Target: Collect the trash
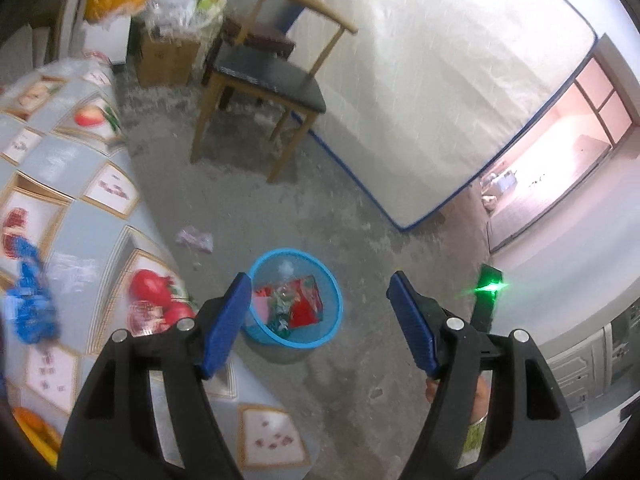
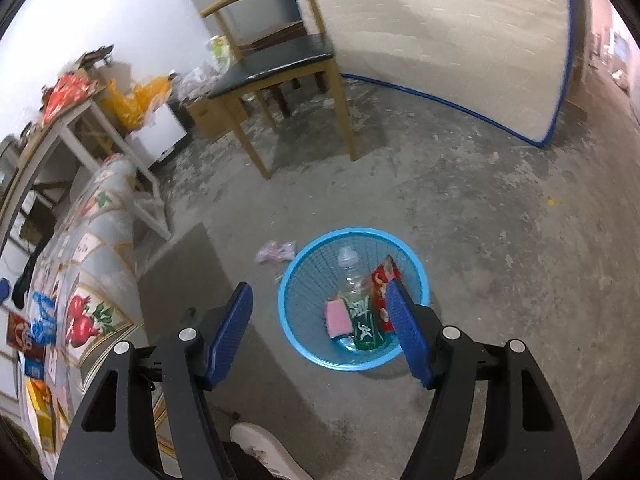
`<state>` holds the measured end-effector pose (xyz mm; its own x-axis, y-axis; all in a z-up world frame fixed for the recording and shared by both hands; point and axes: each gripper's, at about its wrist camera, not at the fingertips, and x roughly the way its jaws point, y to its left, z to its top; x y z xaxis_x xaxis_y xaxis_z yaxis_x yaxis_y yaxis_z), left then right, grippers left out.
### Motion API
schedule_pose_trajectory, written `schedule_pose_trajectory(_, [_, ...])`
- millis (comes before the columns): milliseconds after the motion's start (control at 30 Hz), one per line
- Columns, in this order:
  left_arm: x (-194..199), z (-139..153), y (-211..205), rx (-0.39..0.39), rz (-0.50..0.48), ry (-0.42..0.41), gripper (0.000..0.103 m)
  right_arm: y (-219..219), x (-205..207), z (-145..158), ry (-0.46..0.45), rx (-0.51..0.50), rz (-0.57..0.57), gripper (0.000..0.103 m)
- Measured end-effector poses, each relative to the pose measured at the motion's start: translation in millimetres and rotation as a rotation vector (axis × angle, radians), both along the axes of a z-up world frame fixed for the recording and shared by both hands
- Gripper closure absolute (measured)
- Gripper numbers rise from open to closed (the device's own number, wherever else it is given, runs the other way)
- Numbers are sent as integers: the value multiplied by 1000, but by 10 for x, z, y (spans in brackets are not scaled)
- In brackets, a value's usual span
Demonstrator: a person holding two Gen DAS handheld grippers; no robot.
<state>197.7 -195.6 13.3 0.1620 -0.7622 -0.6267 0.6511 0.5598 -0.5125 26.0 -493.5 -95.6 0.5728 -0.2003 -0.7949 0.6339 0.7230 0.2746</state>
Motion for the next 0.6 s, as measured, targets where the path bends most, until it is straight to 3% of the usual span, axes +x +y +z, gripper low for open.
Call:
schedule_pose_trajectory(133, [-51, 163, 485, 6, 66, -83, 35, 67, 244, 83, -5, 15, 64, 36])
schedule_pose_trajectory(300, [-60, 268, 1308, 45, 220, -144, 31, 146, 742, 35, -16, 103, 182, 30])
schedule_pose_trajectory(467, [-125, 297, 2183, 95, 448, -182, 25, 229, 1749, -433, 62, 232, 349, 29])
schedule_pose_trajectory(600, [-160, 258, 2969, 107, 663, -166, 22, 460, 2686, -1087, 251, 159, 514, 30])
